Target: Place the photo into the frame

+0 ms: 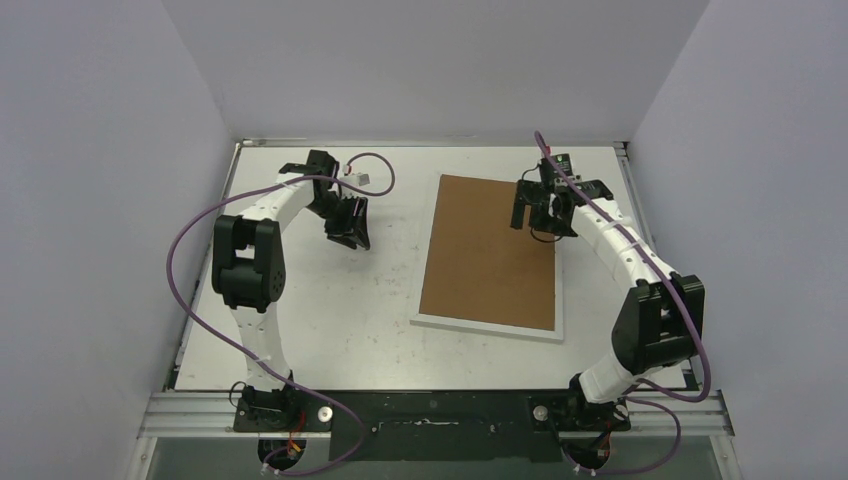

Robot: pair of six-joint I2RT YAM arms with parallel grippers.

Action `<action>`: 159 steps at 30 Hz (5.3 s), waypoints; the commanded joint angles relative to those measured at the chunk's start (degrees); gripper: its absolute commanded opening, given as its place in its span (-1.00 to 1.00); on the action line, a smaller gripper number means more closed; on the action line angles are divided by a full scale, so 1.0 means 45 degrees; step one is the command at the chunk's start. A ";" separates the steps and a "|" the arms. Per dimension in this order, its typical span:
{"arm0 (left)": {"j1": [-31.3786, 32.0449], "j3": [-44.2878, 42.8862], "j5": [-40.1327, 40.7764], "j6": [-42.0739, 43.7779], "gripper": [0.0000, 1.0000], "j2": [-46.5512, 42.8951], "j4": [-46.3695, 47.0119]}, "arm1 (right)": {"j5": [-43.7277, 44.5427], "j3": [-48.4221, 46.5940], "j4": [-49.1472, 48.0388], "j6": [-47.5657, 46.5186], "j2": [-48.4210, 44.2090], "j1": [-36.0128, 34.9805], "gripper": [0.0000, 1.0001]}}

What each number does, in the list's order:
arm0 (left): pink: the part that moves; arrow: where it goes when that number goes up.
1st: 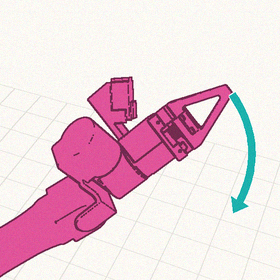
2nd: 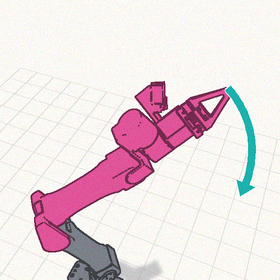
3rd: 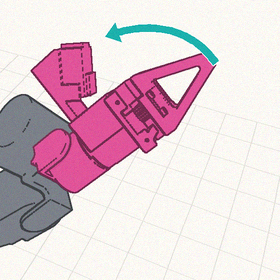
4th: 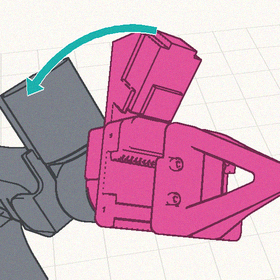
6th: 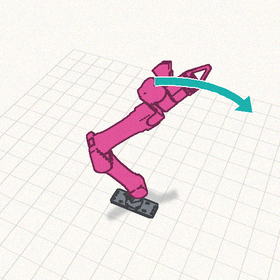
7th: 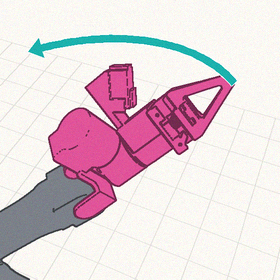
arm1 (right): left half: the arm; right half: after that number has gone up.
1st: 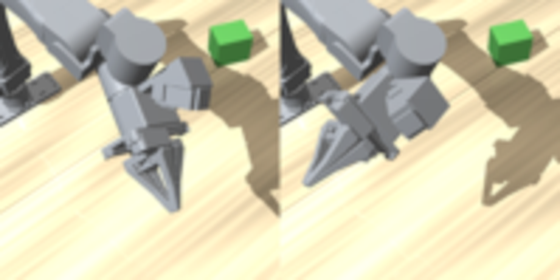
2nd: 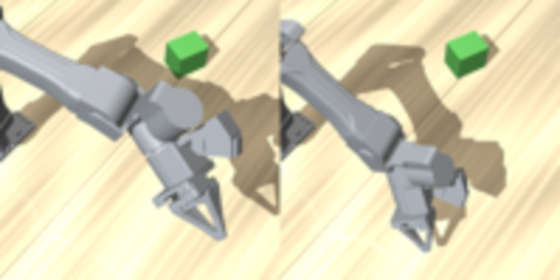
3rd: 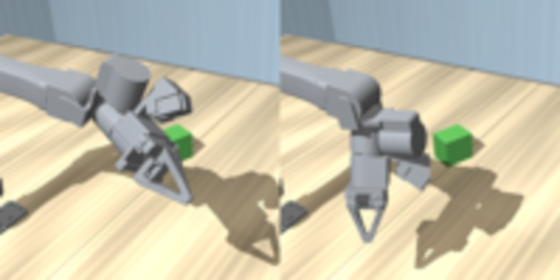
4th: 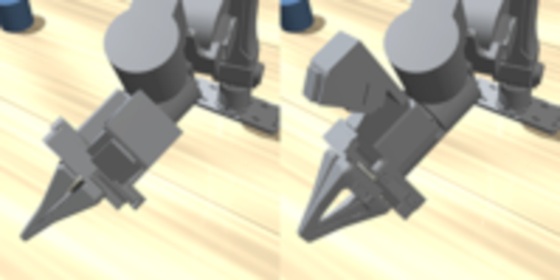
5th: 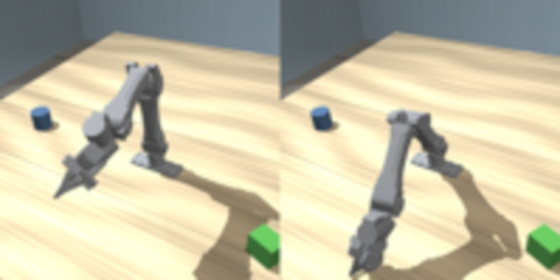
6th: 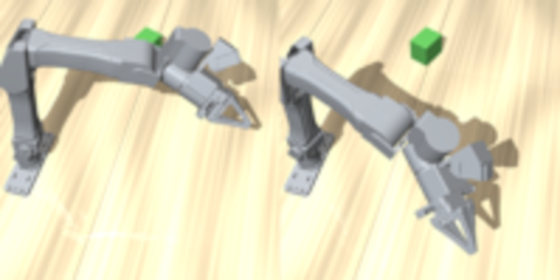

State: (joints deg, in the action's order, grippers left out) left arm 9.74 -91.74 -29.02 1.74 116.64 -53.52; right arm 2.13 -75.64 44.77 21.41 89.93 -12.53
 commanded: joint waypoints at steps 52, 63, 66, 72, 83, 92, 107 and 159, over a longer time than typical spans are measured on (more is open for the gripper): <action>0.3705 0.2802 0.0169 0.1560 0.01 -0.1751 0.0083 | -0.1584 -0.6406 -0.6417 0.0675 0.8280 0.1518 0.93; 0.4103 0.3695 0.0222 0.1669 0.08 -0.2163 0.0524 | -0.1960 -0.6766 -0.6121 0.0701 0.8841 0.1492 0.94; 0.4255 0.3804 0.0424 0.1594 0.08 -0.2124 0.0635 | -0.2084 -0.6530 -0.6156 0.0737 0.8689 0.1472 0.95; 0.4320 0.3908 0.0532 0.1381 0.09 -0.2014 0.0908 | -0.2280 -0.6156 -0.6144 0.0717 0.8297 0.1371 0.96; 0.4516 0.4246 0.0510 0.1249 0.14 -0.2294 0.1214 | -0.2526 -0.5131 -0.5970 0.0594 0.7769 0.1162 0.95; 0.4516 0.4367 0.0610 0.1606 0.17 -0.2604 0.1014 | -0.2564 -0.6185 -0.5893 0.0628 0.7762 0.1146 0.95; 0.4516 0.4582 0.0322 0.1830 0.18 -0.2862 0.0859 | -0.2661 -0.7313 -0.6374 0.0887 0.9077 0.1144 0.96; 0.4522 0.5186 0.1068 0.1691 0.37 -0.3480 0.1721 | -0.2302 -0.5988 -0.4741 0.0670 0.6448 0.2391 0.80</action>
State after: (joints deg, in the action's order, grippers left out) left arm 31.53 -66.52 -23.62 6.44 104.05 -45.23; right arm -11.86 -101.08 23.90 23.57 124.46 -4.86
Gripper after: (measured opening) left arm 0.687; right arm 0.911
